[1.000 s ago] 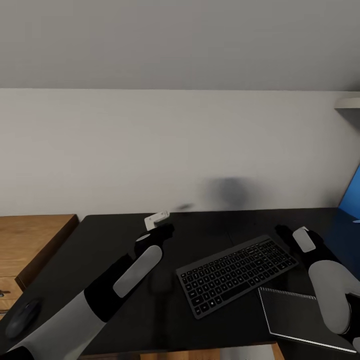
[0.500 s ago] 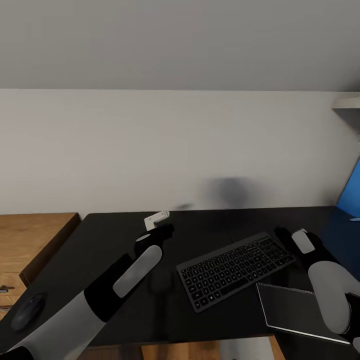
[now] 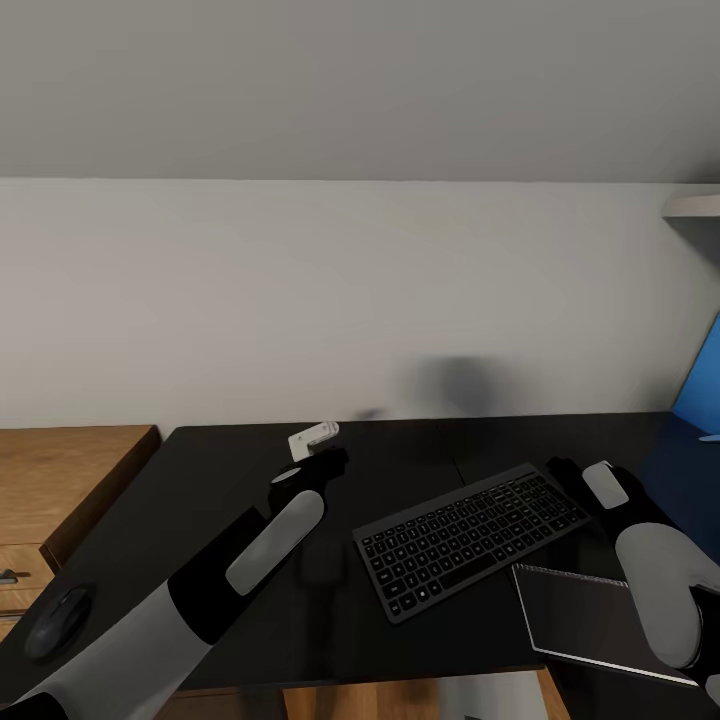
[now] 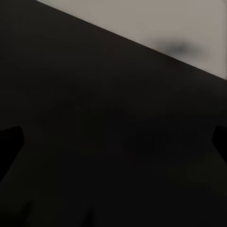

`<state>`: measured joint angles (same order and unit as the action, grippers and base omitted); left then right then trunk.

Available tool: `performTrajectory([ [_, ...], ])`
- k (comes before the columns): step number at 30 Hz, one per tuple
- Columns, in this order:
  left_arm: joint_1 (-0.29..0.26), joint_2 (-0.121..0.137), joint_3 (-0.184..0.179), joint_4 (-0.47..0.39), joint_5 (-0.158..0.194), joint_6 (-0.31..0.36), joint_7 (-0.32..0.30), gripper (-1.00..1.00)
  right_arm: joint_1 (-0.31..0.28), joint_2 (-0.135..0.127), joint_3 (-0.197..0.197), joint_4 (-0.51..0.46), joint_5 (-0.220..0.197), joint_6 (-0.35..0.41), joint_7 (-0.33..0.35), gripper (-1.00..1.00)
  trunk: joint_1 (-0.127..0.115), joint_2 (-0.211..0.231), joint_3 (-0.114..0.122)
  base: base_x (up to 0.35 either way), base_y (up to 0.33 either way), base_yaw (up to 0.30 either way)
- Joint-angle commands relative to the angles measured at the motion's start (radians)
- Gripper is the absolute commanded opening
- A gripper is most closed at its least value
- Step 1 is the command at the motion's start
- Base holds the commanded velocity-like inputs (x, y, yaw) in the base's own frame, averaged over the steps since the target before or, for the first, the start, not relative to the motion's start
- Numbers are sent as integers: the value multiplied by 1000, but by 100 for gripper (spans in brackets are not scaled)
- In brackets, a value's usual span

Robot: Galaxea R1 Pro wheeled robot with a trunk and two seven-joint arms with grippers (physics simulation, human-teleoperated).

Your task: In the bedroom, organize the workspace by keeping the computer under the desk, ensuring the monitor is on the desk, placing the keyboard on the desk next to the monitor, placing the mouse on the desk next to the keyboard, moving the folder from the swivel chair onto the desk next to the mouse, stacking the notebook on top of the folder with the pen on top of the notebook, and positioning the swivel chair next to the desk.

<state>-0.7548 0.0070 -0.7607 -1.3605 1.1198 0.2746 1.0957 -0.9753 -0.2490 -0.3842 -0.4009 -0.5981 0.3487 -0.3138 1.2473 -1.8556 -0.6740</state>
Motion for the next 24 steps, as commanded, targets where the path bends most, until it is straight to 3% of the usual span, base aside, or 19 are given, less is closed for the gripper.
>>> performTrajectory([
  [1, -1, 1, -2, -1, 2, 8, 6, 100, 0, 0, -2, -1, -16, 6, -7, 100, 0, 0, -1, 0, 0, 0],
  [24, -1, 2, -2, -1, 0, 8, 6, 100, 0, 6, -1, -1, -10, 1, -10, 100, 0, 0, -1, 0, 0, 0],
])
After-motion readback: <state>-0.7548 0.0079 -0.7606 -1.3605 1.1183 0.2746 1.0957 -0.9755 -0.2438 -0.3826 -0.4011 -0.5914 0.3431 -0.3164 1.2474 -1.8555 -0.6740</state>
